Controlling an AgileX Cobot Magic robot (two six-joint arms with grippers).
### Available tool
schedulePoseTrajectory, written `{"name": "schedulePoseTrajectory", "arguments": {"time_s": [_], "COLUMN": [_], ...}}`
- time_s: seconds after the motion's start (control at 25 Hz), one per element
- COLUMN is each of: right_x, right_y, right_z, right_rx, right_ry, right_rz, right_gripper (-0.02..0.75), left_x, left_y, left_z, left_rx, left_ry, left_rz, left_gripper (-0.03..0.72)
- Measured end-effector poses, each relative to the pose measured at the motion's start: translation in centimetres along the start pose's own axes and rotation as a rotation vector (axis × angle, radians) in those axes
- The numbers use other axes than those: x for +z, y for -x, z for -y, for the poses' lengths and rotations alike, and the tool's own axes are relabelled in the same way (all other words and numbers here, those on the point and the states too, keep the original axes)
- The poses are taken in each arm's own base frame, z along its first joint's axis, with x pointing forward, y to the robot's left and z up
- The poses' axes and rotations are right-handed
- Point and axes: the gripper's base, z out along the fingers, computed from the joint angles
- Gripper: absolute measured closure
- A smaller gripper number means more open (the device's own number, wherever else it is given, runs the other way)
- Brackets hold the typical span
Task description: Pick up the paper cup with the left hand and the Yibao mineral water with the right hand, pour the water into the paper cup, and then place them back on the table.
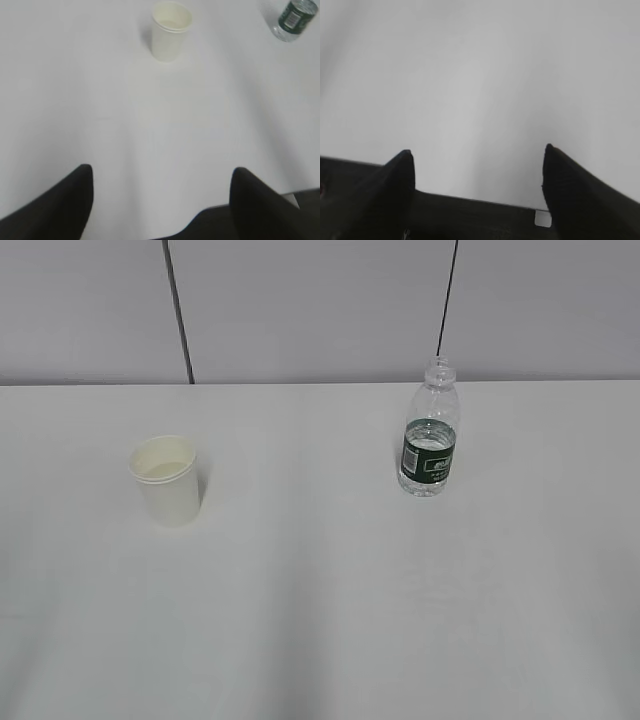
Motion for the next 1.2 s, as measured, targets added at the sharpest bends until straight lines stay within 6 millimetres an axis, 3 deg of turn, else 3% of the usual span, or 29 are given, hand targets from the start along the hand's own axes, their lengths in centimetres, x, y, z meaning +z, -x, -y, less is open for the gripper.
{"name": "schedulePoseTrajectory", "arguments": {"time_s": [0.36,1.2], "right_x": [-1.7,-1.9], "right_y": [-1.4,-1.6], "right_z": [-0.2,-0.2], "right_rx": [0.102,0.102], "right_ry": [-0.147,-0.151], "right_rz": [0.149,0.162], "right_gripper": [0.152,0.153], "left_x": [-1.4,-1.7], "left_y": [-1.0,-1.2], "left_z": [0.1,0.2], "left_rx": [-0.1,-0.1], "left_ry": [0.154,0.157], "left_rz": [0.136,0.158], "left_gripper": [0.188,0.239]}}
